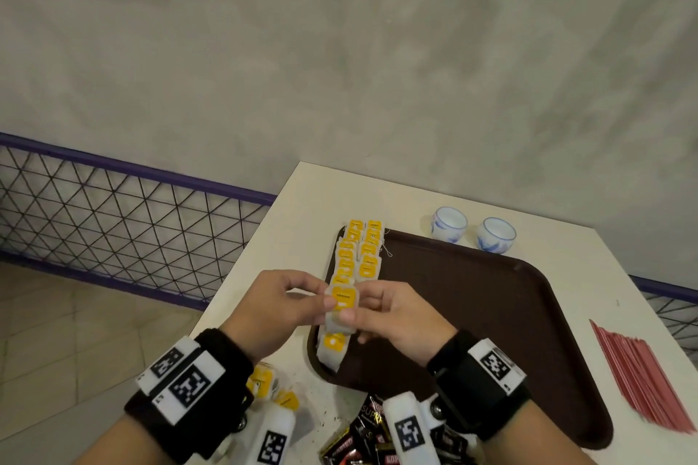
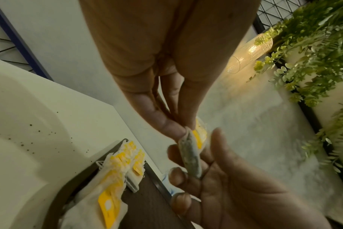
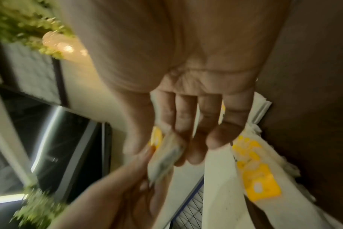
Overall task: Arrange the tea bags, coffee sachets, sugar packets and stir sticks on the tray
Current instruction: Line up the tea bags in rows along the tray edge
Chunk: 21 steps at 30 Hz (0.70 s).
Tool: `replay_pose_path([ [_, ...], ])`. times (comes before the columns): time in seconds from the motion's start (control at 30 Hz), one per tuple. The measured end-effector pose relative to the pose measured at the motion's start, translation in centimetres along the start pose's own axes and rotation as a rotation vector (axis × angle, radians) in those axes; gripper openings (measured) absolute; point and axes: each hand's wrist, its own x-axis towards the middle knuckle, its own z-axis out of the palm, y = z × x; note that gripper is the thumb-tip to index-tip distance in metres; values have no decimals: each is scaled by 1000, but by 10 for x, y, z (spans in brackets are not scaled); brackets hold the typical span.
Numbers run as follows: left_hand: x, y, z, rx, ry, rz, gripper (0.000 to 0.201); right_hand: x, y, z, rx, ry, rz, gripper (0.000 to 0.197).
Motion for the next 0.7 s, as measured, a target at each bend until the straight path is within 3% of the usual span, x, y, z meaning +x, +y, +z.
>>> replay_pose_path([
  [0.13, -6, -1, 3, 102, 10, 16, 17, -6, 8, 4, -94, 174, -52, 10],
  [0.2, -13, -11, -13, 459, 41, 49, 24, -12, 10, 1, -115, 223, -32, 10],
  [0.27, -23, -23, -36, 779, 30, -1, 33, -19, 13, -5, -128, 253, -16, 11],
  [0.33, -36, -38, -55, 911, -5, -90, 41, -26, 15, -9, -131, 276, 8, 11],
  [0.43, -49, -53, -63, 948, -42, -172, 48, -33, 18, -11, -116, 300, 26, 11],
  [0.57, -52, -63, -56, 1070, -42, -145, 44, -36, 21, -9, -102, 297, 46, 10],
  [0.7, -52, -70, -63, 904, 14, -110, 30, -37, 26, -13, -79, 327, 56, 7],
])
